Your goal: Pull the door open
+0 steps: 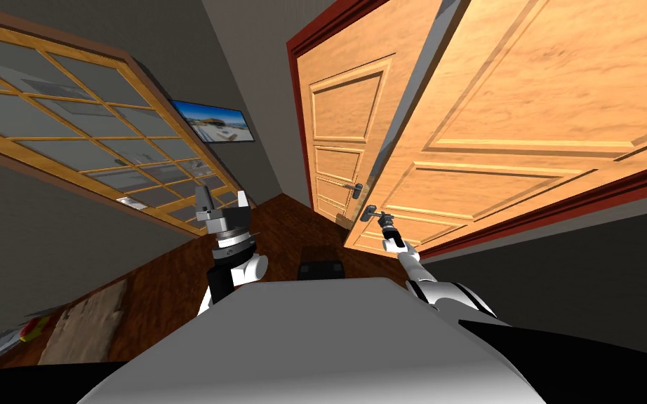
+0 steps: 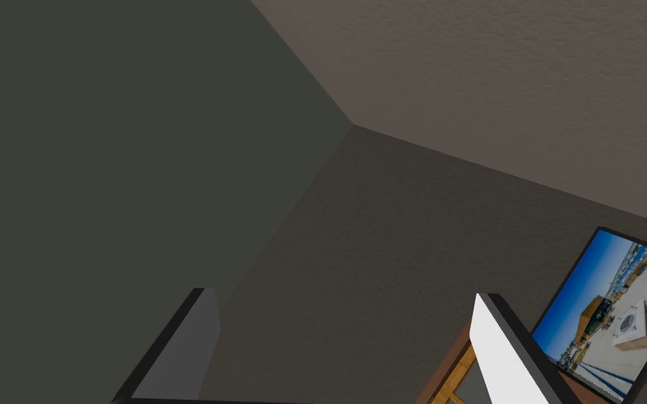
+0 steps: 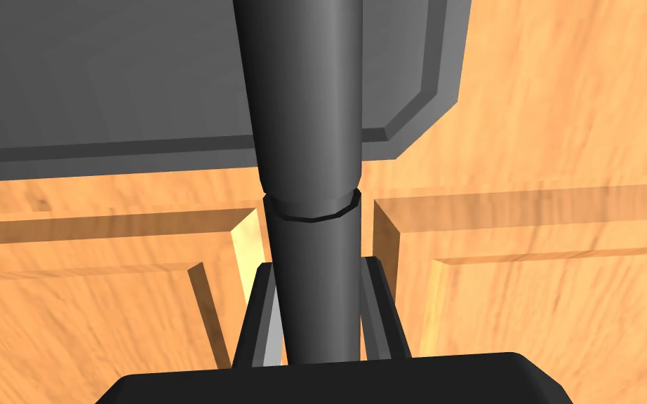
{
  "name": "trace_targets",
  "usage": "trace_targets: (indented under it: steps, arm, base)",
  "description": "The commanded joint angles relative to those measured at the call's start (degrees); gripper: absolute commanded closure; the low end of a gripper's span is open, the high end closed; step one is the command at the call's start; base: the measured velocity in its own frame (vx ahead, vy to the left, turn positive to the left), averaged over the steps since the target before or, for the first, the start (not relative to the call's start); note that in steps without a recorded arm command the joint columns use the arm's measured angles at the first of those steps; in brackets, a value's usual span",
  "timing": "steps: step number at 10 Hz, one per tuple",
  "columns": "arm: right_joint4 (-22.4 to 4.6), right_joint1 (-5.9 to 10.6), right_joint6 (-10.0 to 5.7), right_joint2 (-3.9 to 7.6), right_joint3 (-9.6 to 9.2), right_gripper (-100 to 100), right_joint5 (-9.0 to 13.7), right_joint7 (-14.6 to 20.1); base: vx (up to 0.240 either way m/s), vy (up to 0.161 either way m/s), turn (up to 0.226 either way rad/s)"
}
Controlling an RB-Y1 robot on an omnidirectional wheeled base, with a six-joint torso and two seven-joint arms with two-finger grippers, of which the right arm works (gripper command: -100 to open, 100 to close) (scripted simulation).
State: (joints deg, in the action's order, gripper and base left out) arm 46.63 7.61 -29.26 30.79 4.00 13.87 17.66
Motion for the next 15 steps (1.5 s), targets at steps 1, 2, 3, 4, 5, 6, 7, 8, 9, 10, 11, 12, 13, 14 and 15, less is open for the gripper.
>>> trace_targets:
  steps: [1,2,3,4,5,6,7,8,9,10,11,12,13,14,15]
  arm:
    - [1.38,-0.29,-0.18,-0.07,-1.67,100,-0.39,0.98]
    - [1.67,-0.35,-0.23,-0.02,-2.16,100,-0.51,1.27]
    - [0.79,0.31,-0.31,0.33,-1.26,100,-0.32,0.84]
    - [1.29,-0.15,-0.67,0.62,-2.59,100,-0.61,1.67]
    - [1.79,-0.41,-0.88,0.84,-3.36,100,-0.76,2.16]
    - [2.38,-0.70,-1.11,1.10,-4.25,100,-0.93,2.73]
    - [3.01,-1.02,-1.36,1.38,-5.20,100,-1.12,3.34]
    - [3.65,-1.34,-1.61,1.66,-6.17,100,-1.31,3.97]
    - [4.27,-1.66,-1.86,1.94,-7.11,100,-1.49,4.57]
    - [4.56,-1.80,-1.98,2.07,-7.56,100,-1.58,4.86]
    - [5.32,-2.19,-2.28,2.40,-8.71,100,-1.80,5.60]
    - [5.69,-2.37,-2.43,2.57,-9.28,100,-1.91,5.96]
    - [5.80,-2.48,-1.73,2.68,-8.30,100,-1.69,5.38]
    - [7.44,-3.79,-2.74,3.71,-10.23,100,-2.06,6.65]
    - [7.88,-4.12,-3.09,4.02,-10.76,100,-2.16,7.01]
  base:
    - [-0.243,-0.065,0.086]
    - [-0.232,-0.038,0.066]
    - [-0.093,-0.016,0.006]
    - [-0.159,-0.061,0.027]
    - [-0.235,-0.086,0.073]
    - [-0.218,-0.079,0.093]
    - [-0.186,-0.107,0.077]
    - [-0.196,-0.082,0.075]
    - [-0.238,-0.058,0.068]
    - [-0.181,-0.052,0.028]
    - [-0.164,-0.072,0.048]
    - [-0.209,-0.083,0.074]
    - [-0.099,-0.041,0.014]
    - [-0.150,-0.087,0.020]
    - [-0.188,-0.124,0.037]
